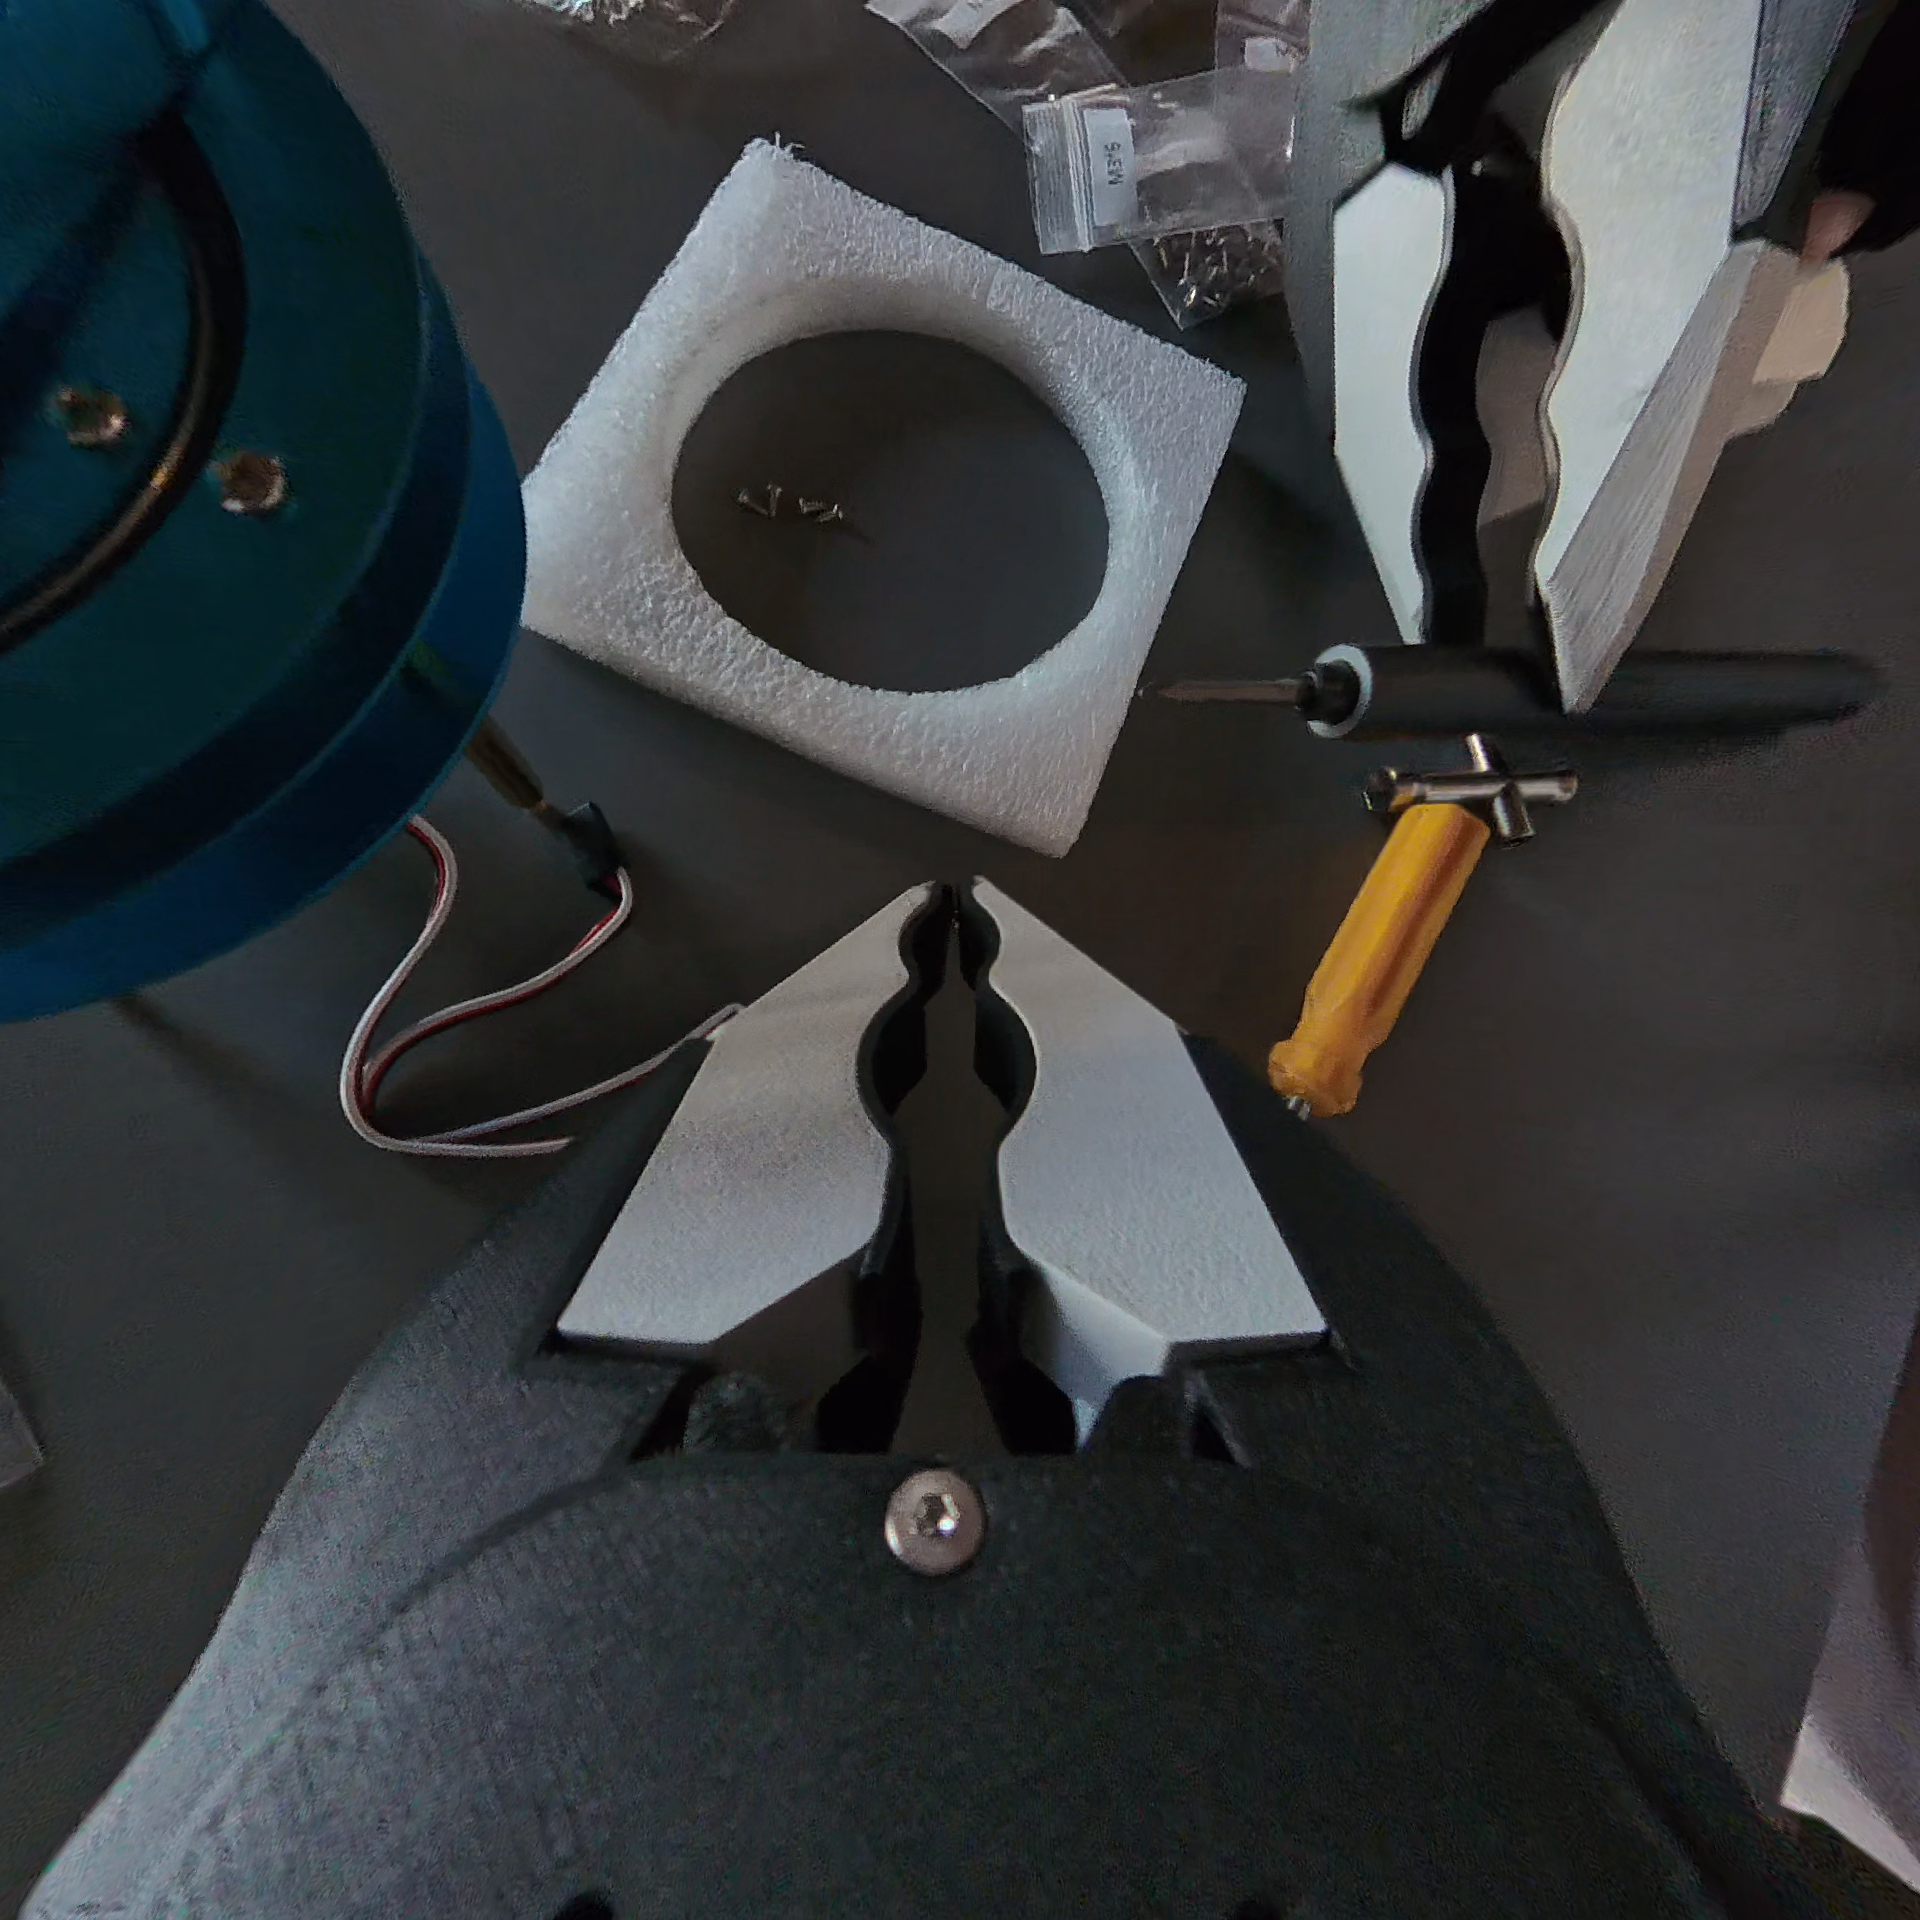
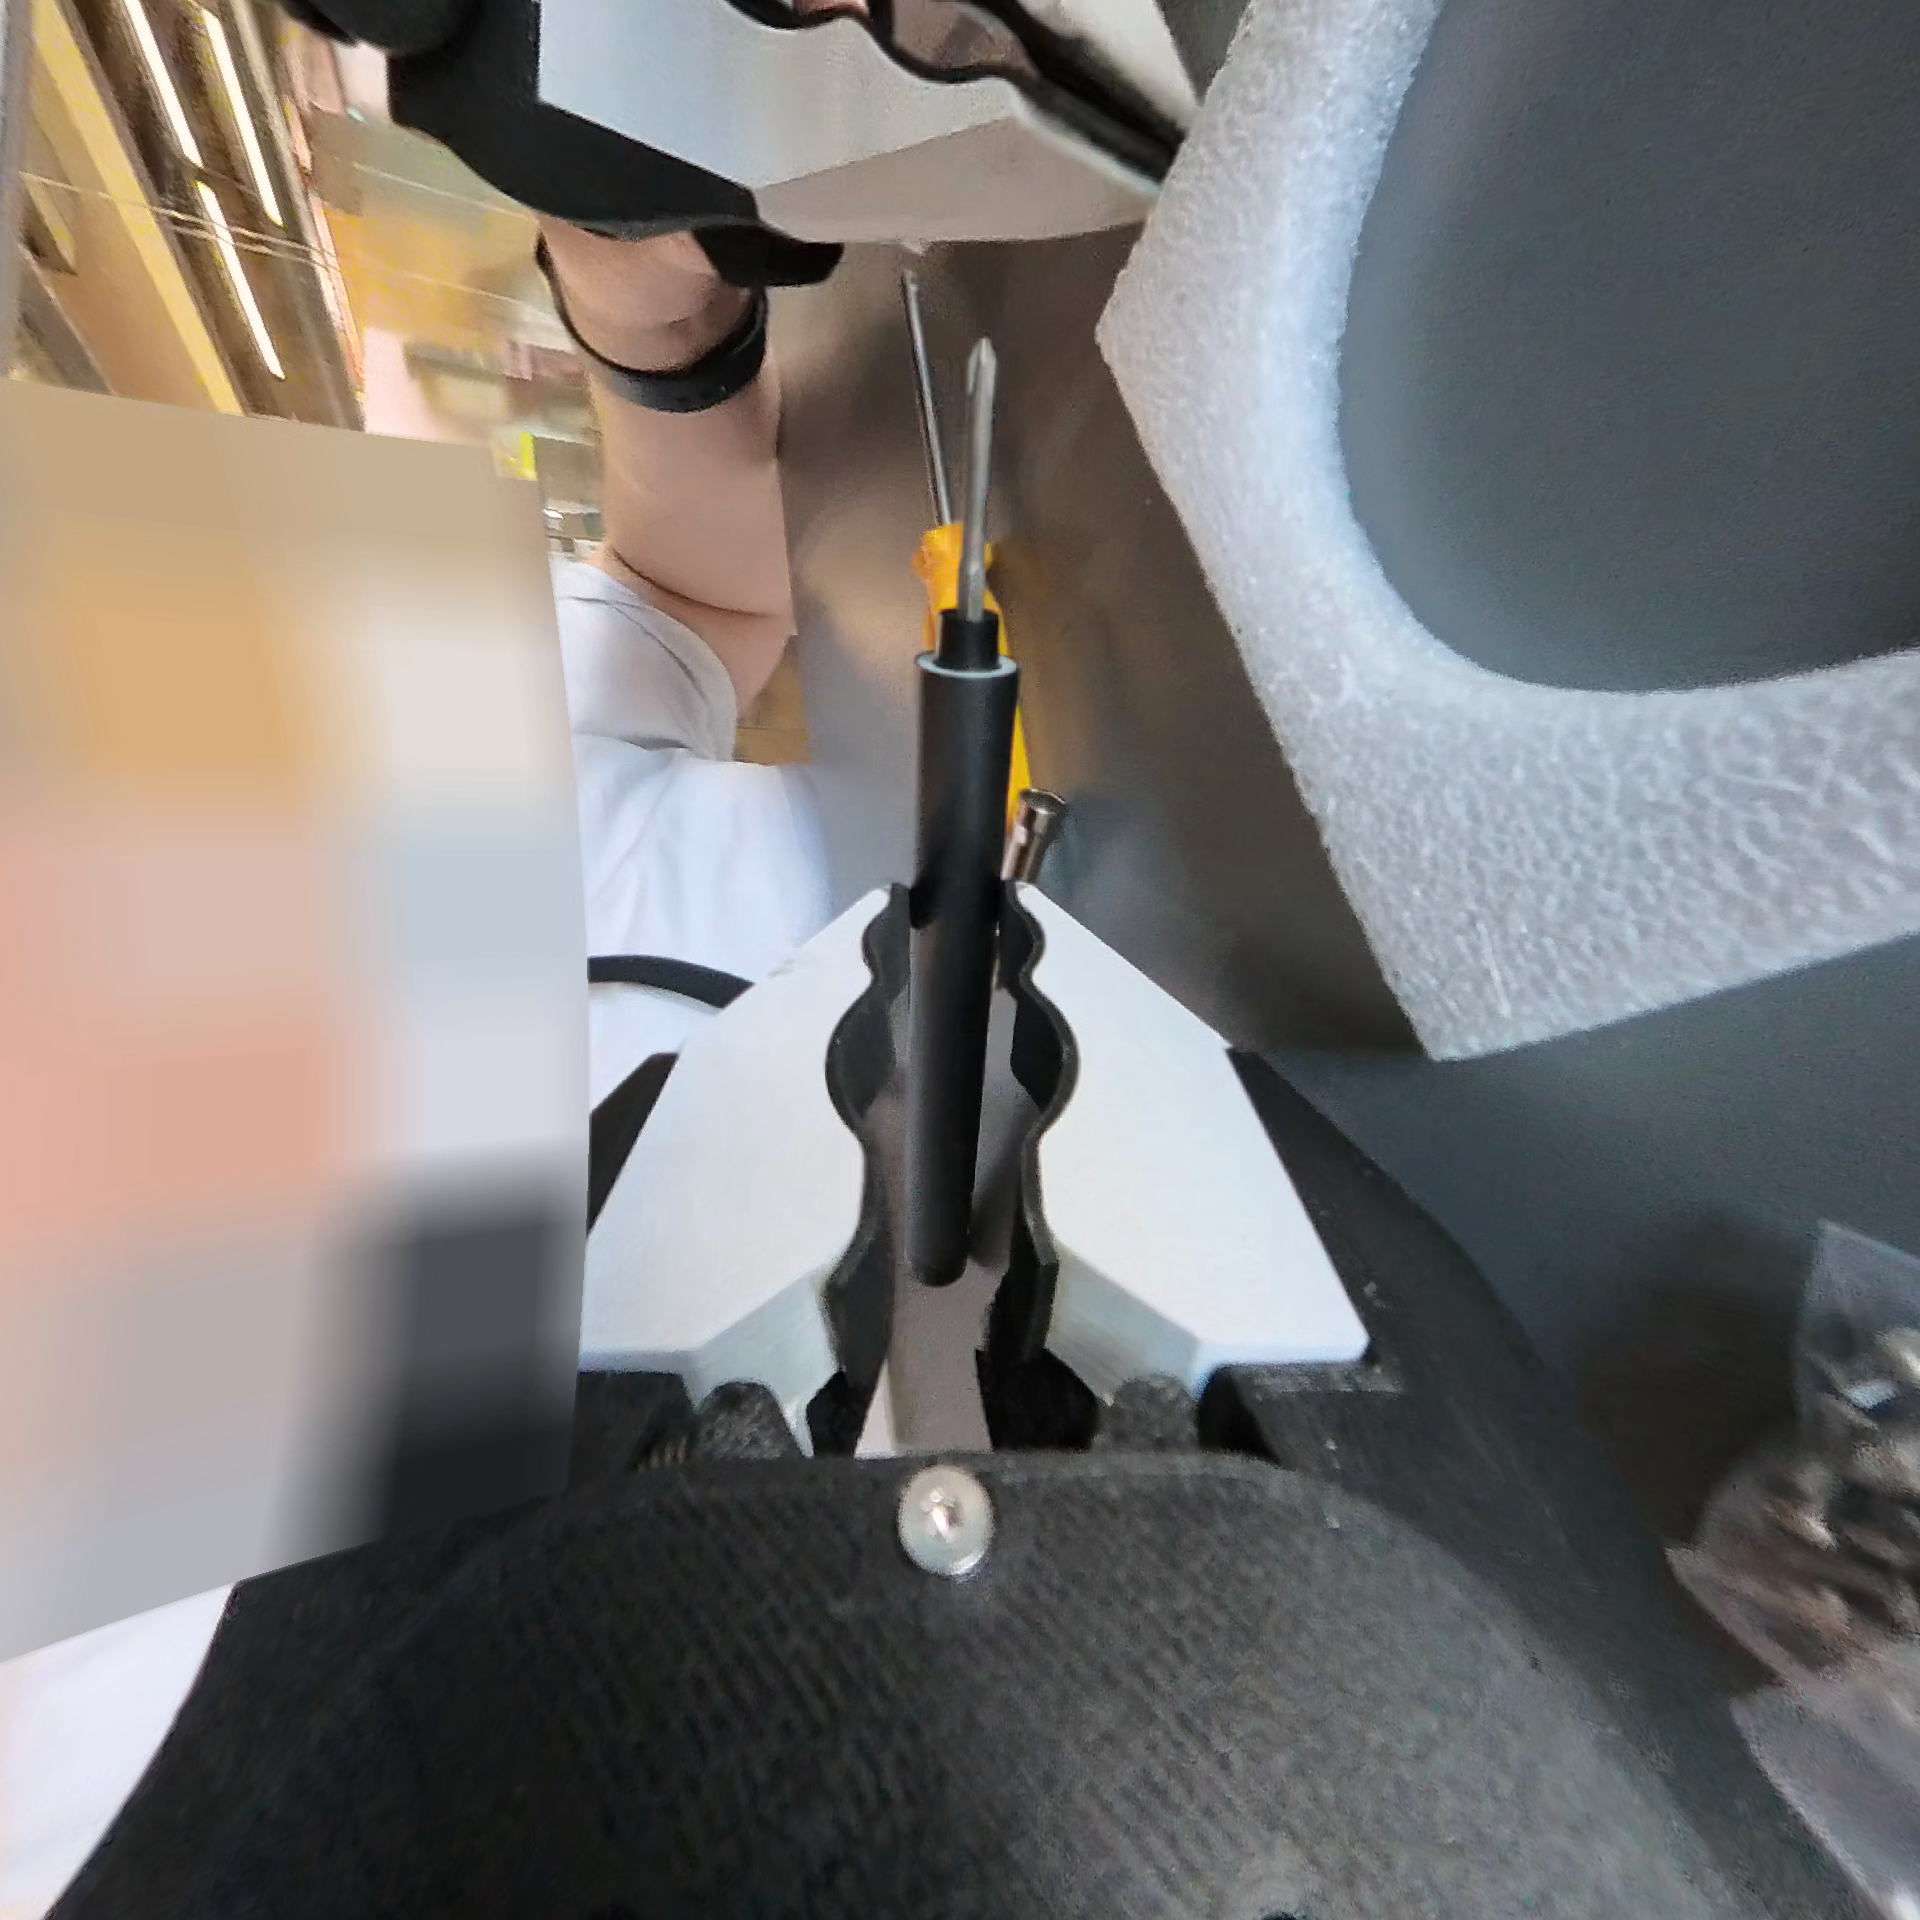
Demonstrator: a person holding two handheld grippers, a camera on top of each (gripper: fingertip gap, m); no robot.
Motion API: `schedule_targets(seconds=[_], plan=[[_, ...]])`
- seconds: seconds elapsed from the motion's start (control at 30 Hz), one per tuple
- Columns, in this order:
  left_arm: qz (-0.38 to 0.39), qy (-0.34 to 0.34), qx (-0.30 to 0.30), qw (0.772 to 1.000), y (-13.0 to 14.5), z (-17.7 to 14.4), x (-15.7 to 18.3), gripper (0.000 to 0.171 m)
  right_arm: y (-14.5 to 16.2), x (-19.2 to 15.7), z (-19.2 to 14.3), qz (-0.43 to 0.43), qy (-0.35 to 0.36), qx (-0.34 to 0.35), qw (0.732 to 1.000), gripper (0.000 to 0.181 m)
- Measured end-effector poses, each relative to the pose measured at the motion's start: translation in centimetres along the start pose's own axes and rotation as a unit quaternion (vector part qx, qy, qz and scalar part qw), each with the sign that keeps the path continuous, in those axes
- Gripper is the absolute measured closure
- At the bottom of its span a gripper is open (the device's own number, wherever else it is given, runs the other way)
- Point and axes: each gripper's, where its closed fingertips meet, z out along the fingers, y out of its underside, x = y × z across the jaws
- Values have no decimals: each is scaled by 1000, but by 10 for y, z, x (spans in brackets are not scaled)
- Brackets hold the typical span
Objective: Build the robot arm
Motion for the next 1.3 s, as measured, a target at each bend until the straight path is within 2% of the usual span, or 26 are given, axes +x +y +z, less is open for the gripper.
schedule_targets(seconds=[0.13,0.27,0.37,0.5,0.63,0.87,1.07,1.2,1.3], plan=[[47,11,-12,999,1,0,3,171,-1,9,-9,-35,68,-13,997,166],[65,51,-10,997,7,-4,11,171,3,18,-8,-56,116,-27,991,166],[61,67,-3,996,10,-8,12,171,3,18,-5,-53,107,-27,992,166],[70,80,4,994,12,-12,14,156,3,18,-4,-72,117,-26,990,166],[53,86,4,995,10,-10,20,151,5,19,-6,-82,133,-25,987,166],[32,58,4,998,7,-6,22,153,11,23,-14,-91,166,-34,981,166],[-9,37,16,999,-1,-7,30,147,15,25,-20,-99,186,-40,977,166],[75,51,46,995,-13,-14,54,151,16,24,-19,-105,184,-47,976,166],[174,45,33,983,-18,-8,70,152,15,24,-18,-112,172,-51,977,166]])
